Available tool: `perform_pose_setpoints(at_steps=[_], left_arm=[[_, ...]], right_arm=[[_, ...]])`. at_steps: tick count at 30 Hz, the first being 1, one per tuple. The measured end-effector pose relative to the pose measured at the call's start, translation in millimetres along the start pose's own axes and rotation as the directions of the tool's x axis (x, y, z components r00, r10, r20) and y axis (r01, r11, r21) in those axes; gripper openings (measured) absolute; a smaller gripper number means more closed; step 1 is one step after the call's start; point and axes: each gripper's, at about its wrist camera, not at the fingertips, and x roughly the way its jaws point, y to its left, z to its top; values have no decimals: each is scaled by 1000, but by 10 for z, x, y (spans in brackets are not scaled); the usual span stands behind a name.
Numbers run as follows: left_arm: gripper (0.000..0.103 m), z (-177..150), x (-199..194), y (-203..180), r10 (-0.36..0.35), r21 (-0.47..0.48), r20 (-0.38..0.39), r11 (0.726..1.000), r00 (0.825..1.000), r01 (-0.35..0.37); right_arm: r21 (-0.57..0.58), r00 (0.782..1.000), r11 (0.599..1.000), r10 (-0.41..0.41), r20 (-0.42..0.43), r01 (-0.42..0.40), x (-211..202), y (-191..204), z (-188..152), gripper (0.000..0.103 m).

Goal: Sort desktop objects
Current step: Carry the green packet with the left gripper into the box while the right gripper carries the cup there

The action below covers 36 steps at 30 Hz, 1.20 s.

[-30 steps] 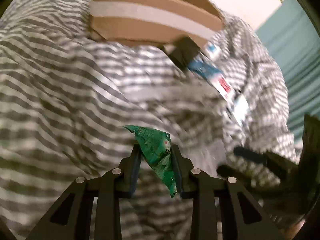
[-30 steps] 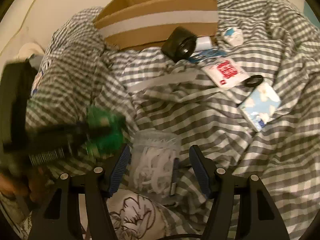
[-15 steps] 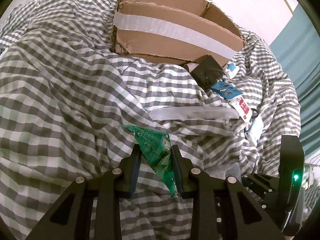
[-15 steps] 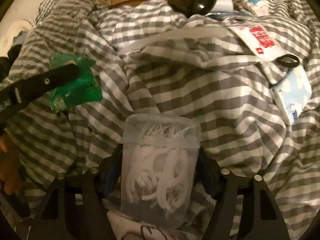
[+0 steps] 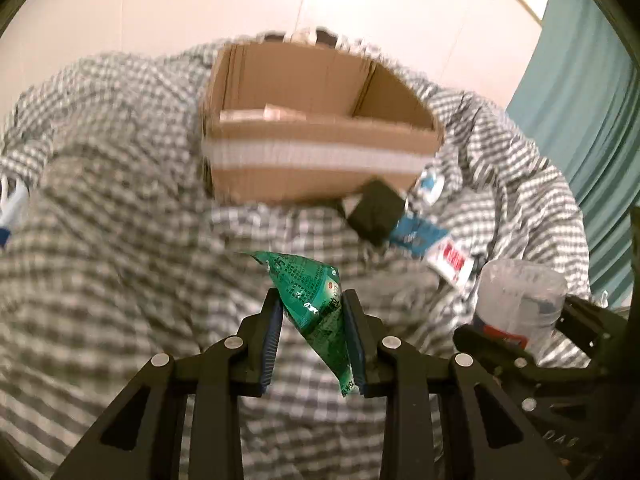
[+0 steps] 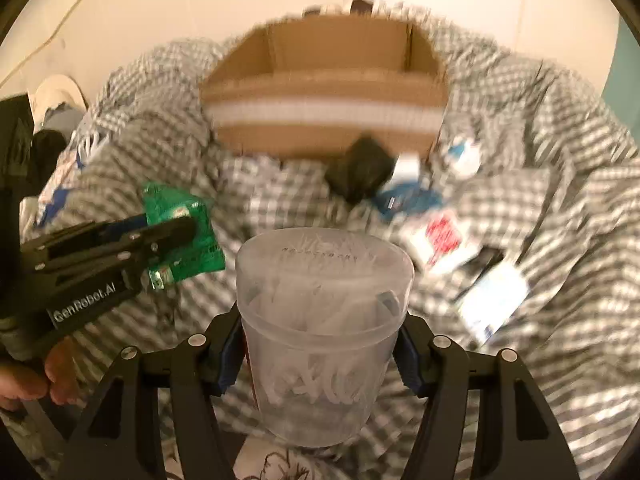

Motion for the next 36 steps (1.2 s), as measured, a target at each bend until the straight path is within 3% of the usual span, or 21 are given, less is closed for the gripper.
perform_pose_setpoints(at_steps=[7,20,29,36], left_arm=[[31,383,-64,4,14,21,77,1000,997,-16],[31,1270,68,67,6,3,201,1000,980,-7],[31,1782,569,122,26,14,216,999,976,-30],[31,2094,1144,270,57,-9,176,998,983,-56]], right_arm=[[-1,995,1000,-12,97,13,-217,-48,462,62],[13,980,1000,-9,198,7,-155,-175,1252,62],[45,971,999,19,239,-31,206,-381,1867,62],[70,979,996,34,200,-49,807,-538,2210,62]])
